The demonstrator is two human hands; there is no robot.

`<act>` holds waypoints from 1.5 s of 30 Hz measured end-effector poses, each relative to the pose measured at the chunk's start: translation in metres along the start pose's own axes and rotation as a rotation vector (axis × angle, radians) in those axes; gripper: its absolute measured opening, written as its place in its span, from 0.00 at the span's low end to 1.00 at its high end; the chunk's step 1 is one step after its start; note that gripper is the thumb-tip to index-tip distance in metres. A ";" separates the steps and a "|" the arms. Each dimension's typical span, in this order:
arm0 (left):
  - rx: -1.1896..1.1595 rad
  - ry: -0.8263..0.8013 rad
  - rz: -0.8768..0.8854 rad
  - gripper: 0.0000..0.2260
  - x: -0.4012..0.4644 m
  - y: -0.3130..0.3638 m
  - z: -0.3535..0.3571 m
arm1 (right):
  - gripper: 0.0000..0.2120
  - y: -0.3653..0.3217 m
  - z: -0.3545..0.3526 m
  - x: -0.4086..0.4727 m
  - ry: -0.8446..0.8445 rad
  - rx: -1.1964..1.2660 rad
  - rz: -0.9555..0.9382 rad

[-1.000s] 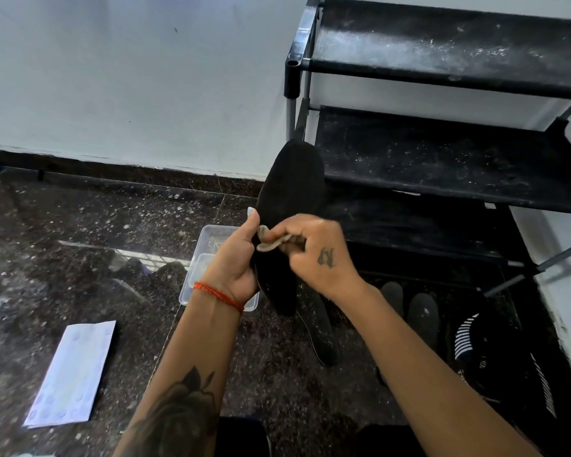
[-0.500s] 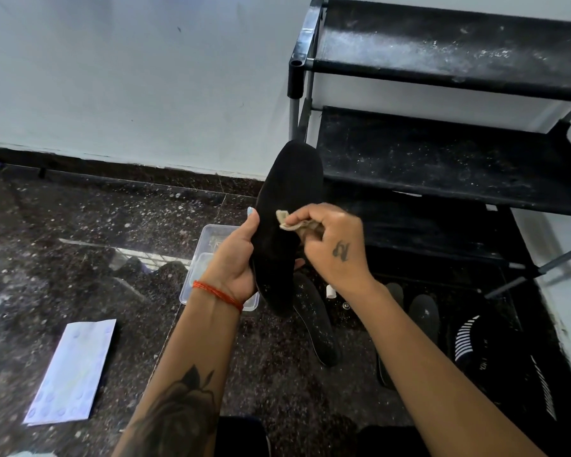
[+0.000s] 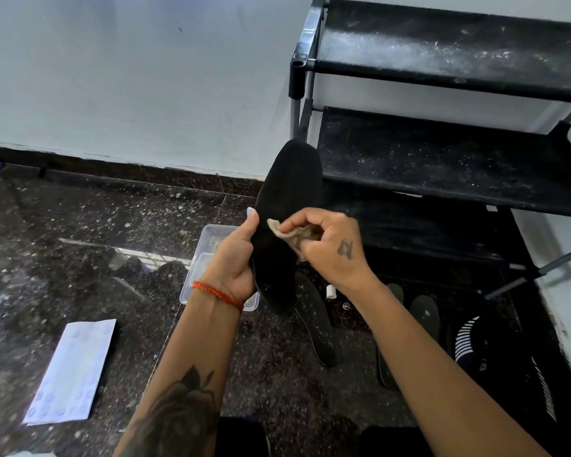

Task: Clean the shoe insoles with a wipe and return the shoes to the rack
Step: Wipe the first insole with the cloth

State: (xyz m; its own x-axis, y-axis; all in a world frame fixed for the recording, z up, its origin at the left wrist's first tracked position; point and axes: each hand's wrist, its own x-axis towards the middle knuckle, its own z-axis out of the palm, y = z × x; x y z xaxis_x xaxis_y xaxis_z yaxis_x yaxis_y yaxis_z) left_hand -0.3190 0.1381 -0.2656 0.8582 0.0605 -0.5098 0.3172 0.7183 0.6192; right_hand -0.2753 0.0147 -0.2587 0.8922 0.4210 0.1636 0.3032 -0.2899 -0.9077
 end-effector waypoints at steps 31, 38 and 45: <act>0.064 0.032 0.035 0.22 0.002 0.001 -0.004 | 0.05 0.002 -0.012 0.000 0.236 -0.142 -0.010; 0.027 0.019 0.047 0.30 0.005 -0.003 -0.002 | 0.12 0.001 0.013 -0.007 -0.067 -0.269 -0.282; 0.058 0.036 0.037 0.24 0.003 0.000 -0.003 | 0.07 0.003 -0.010 -0.003 0.087 -0.388 -0.039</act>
State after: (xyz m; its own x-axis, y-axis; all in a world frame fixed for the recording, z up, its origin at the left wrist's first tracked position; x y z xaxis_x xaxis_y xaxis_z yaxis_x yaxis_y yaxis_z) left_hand -0.3175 0.1404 -0.2686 0.8550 0.1118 -0.5064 0.3093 0.6738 0.6711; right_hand -0.2735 0.0038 -0.2584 0.8974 0.3684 0.2429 0.4268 -0.5851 -0.6895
